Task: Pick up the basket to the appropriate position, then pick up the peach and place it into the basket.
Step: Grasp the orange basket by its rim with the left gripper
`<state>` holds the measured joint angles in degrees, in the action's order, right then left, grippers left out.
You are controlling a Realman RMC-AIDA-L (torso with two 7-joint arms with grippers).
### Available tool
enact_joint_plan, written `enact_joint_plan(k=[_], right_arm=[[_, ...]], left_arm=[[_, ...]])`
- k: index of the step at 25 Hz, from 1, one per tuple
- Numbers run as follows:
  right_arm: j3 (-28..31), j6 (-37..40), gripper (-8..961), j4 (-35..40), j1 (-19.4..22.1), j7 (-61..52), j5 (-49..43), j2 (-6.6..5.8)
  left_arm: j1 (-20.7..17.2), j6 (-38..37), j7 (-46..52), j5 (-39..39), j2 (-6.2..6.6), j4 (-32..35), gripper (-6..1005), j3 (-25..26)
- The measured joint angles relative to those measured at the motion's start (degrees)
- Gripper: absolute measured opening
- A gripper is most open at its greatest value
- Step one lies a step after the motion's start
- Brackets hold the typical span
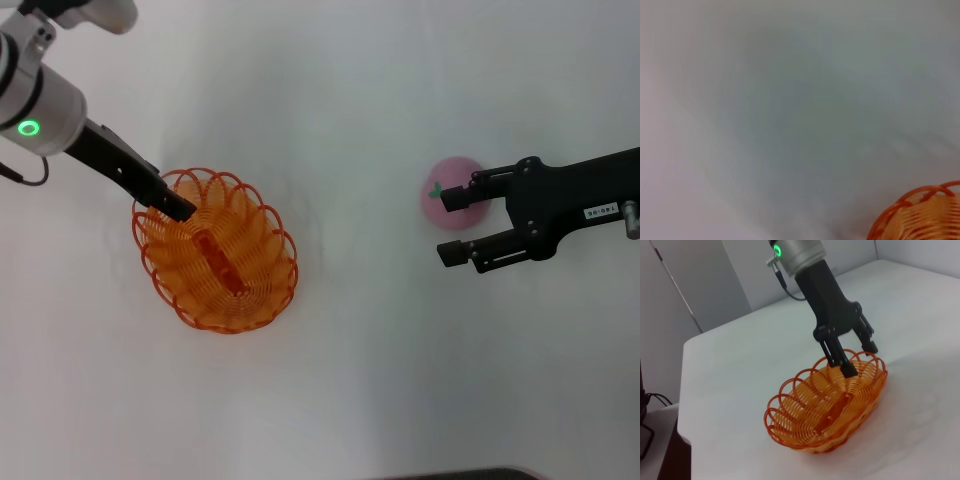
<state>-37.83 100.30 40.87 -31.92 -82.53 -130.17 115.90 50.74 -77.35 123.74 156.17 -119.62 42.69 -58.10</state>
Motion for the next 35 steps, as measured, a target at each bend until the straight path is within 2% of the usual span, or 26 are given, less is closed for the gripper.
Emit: enact_joint_plan(k=[6,11,17,22,27,31,35], right_arm=[[-0.4,-0.6,821,0.0,-0.1,0.0,0.0,0.08],[-0.7,-0.8,821,-0.1,0.0,-0.1,0.0,0.27],[-0.7,-1.0,820,-0.6,0.1,-0.1,-0.1,0.28],[-0.7,-1.7,820,-0.8,0.1,-0.1,-0.6,0.24],[-0.7,-2.4,820,-0.8,0.1,0.0,-0.7,0.21],[-0.7,-2.5,820,-0.8,0.1,0.1,-0.7,0.12],[-0.4,-2.5,820,-0.8,0.1,0.3,-0.7,-0.23]], left_arm=[[0.2,0.1,-1.8,0.0,-0.64,-0.8,693,-1.3],[0.3,-1.2,-2.3,-0.5,-0.68,-0.1,601,-1.1],[-0.2,-3.1,-2.2,-0.6,-0.85,2.0,401,-0.6],[-0.2,-3.5,-1.9,-0.6,-0.95,2.1,162,-0.5],[0.1,-4.6,-1.7,-0.7,-1.02,2.3,81,2.2],[0.3,-8.1,-1.2,-0.7,-0.77,5.0,80,8.6],[-0.7,-11.5,2.5,-0.7,-0.71,9.4,79,11.2]])
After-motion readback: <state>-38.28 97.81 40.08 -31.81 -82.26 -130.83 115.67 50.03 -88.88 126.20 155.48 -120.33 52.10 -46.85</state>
